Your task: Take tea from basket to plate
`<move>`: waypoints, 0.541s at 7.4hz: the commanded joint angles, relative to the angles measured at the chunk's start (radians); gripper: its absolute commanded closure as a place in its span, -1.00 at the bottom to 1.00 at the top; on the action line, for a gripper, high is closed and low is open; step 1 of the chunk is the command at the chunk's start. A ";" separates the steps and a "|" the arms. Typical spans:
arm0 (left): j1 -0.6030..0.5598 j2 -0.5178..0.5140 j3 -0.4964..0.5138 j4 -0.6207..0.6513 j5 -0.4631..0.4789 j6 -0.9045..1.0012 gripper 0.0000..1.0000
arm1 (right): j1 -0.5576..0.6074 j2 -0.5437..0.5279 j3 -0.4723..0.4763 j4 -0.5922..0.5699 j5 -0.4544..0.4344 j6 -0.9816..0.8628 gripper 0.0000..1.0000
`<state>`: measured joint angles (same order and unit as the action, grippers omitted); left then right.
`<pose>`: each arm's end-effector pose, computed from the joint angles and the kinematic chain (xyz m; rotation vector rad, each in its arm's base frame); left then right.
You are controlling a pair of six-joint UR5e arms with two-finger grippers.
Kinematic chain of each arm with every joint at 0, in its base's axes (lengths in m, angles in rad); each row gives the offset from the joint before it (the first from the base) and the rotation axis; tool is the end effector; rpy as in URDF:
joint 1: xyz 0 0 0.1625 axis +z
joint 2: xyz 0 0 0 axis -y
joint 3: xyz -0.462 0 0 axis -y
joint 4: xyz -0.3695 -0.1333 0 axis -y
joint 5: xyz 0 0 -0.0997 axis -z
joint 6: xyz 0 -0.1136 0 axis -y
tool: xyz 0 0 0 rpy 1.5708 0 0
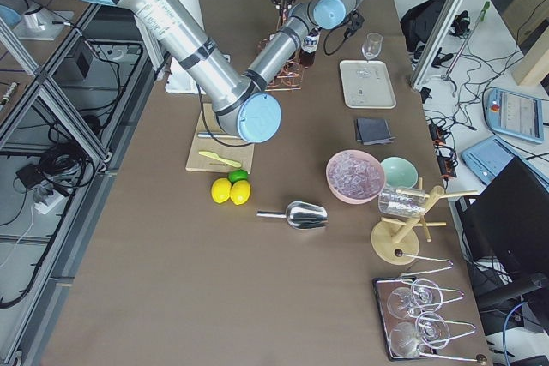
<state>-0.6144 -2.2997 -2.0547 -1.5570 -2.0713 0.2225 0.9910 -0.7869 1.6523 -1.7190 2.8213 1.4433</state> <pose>0.4173 -0.3908 0.1044 1.0182 0.9018 1.3070 -0.3427 -0.5698 0.1698 -0.6788 -1.1515 0.2839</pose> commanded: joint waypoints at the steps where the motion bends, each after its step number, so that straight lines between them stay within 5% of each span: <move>1: 0.001 -0.001 -0.001 0.000 0.000 0.000 1.00 | 0.060 0.104 -0.145 0.002 0.037 -0.004 1.00; 4: 0.001 -0.004 -0.002 0.000 -0.001 0.000 1.00 | 0.095 0.165 -0.375 0.009 -0.041 -0.159 1.00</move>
<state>-0.6136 -2.3022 -2.0563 -1.5569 -2.0717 0.2224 1.0619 -0.6579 1.4120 -1.7118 2.8264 1.3794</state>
